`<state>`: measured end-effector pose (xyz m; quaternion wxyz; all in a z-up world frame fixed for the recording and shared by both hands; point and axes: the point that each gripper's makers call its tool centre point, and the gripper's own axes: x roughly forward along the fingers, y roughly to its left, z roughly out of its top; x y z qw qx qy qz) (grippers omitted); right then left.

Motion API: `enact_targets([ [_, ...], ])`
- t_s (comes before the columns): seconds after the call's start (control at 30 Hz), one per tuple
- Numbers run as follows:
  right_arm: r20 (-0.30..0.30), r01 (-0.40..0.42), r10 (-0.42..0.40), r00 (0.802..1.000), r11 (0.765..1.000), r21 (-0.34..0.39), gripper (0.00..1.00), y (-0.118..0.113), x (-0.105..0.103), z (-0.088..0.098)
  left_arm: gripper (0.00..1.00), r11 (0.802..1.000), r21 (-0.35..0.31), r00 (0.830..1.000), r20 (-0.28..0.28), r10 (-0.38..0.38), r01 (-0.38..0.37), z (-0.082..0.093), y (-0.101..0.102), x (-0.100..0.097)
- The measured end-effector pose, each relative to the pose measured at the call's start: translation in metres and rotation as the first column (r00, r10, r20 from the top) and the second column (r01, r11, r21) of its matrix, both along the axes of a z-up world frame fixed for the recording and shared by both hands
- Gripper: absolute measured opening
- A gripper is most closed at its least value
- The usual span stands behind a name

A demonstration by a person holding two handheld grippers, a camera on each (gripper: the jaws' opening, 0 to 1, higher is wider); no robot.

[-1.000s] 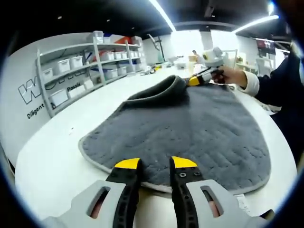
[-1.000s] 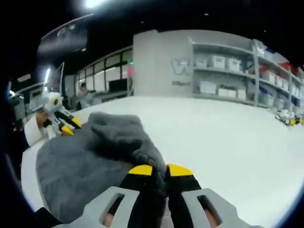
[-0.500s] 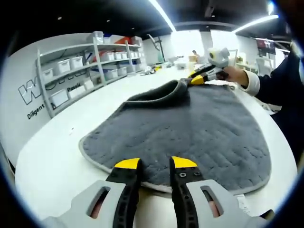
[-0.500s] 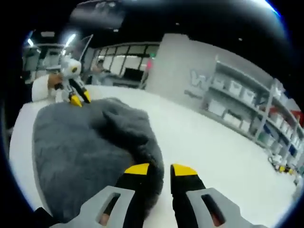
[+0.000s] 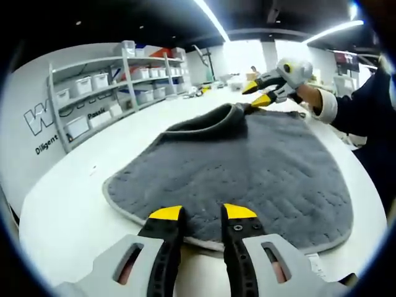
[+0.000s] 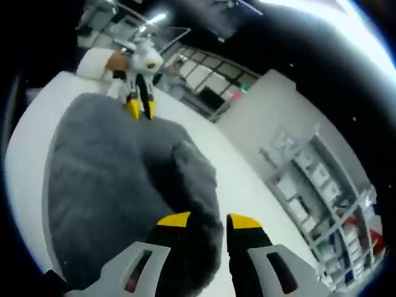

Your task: Open the folded towel by lifting each exposed corner and separating the folded layers until the towel lies flat within the target outline without major curled edges

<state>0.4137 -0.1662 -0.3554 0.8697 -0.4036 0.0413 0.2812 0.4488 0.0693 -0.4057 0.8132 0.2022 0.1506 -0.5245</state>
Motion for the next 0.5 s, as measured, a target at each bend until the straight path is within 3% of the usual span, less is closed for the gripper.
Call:
enact_targets([
  [0.5,-0.017,-0.072,0.071,0.997,0.996,-0.058,0.14,0.037,0.005,-0.010,0.23,1.000,0.006,1.000,0.008,-0.003,0.003,0.000,0.000,0.000],
])
